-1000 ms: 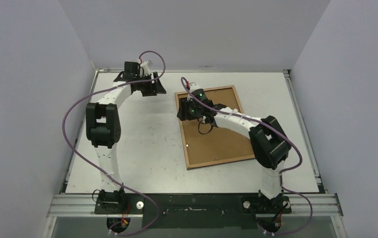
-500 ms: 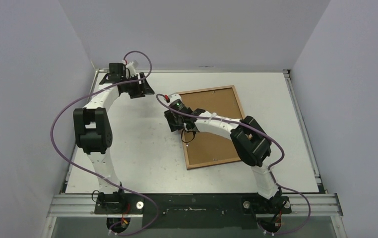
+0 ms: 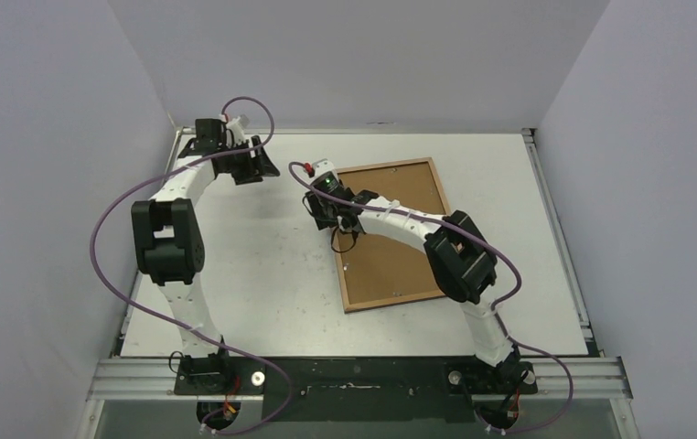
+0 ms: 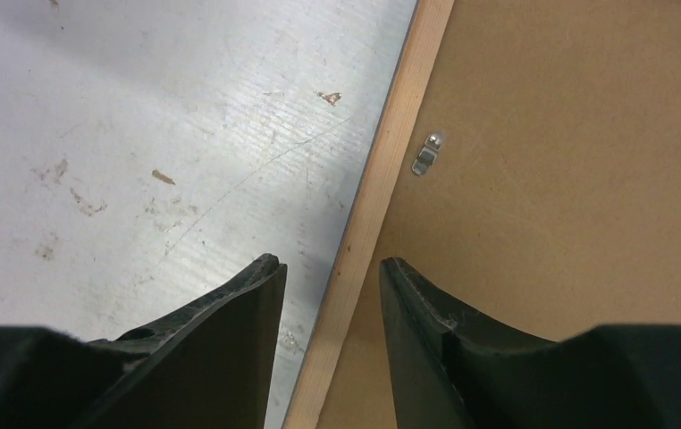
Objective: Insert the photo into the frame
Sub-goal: Install the photo frame at the center of the board, then adjust the photo frame at the center of the board.
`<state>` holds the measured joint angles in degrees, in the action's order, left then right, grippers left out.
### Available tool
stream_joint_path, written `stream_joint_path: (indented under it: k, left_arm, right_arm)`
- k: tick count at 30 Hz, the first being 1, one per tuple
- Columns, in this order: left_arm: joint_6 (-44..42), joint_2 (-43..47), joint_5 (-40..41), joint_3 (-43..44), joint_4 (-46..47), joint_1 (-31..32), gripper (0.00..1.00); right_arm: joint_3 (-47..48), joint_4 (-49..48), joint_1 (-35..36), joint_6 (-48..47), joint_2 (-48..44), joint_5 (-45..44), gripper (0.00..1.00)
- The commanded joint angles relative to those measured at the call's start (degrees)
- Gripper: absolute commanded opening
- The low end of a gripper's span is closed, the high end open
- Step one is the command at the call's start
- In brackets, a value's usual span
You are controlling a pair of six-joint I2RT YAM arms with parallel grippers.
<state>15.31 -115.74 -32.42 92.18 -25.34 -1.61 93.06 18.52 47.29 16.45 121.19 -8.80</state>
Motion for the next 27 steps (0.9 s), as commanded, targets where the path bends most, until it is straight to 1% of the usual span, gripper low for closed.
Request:
stream_joint_path:
  k: [1, 6, 11, 13, 15, 17, 20, 27]
  left_arm:
    - [-1.0, 3.0, -0.6, 0.7, 0.0, -0.8, 0.61]
    - [-1.0, 3.6, -0.8, -0.2, 0.0, -1.8, 0.61]
    - [-0.9, 4.1, -1.4, -1.3, 0.4, -2.2, 0.61]
    - [-0.8, 4.3, -1.5, -1.4, 0.6, -2.2, 0.61]
    - [-0.6, 4.2, -1.7, -1.4, 0.4, -2.4, 0.60]
    - [-0.8, 4.4, -1.5, -1.5, 0.4, -2.4, 0.59]
    - [-1.6, 4.6, -1.2, -1.8, -0.1, -2.4, 0.59]
    - [-2.4, 3.5, -1.9, -2.6, -0.2, -2.4, 0.56]
  right_arm:
    - [2.3, 0.1, -0.2, -0.8, 3.6, -0.3, 0.42]
    - [1.7, 0.6, -0.1, -1.2, 4.4, -0.6, 0.41]
    - [0.6, 0.3, 0.8, -1.5, 2.9, -2.1, 0.40]
    - [0.6, 0.3, 1.0, -1.6, 2.9, -1.5, 0.36]
    - [0.1, -0.2, 1.2, -2.2, 2.8, -0.3, 0.25]
    - [-1.0, -1.2, 1.9, -3.0, 2.3, 1.0, 0.20]
    - [-2.5, -2.6, 3.7, -4.7, 1.1, 2.9, 0.18]
    - [-5.7, -2.9, 9.5, -12.6, -2.0, 8.2, 0.17]
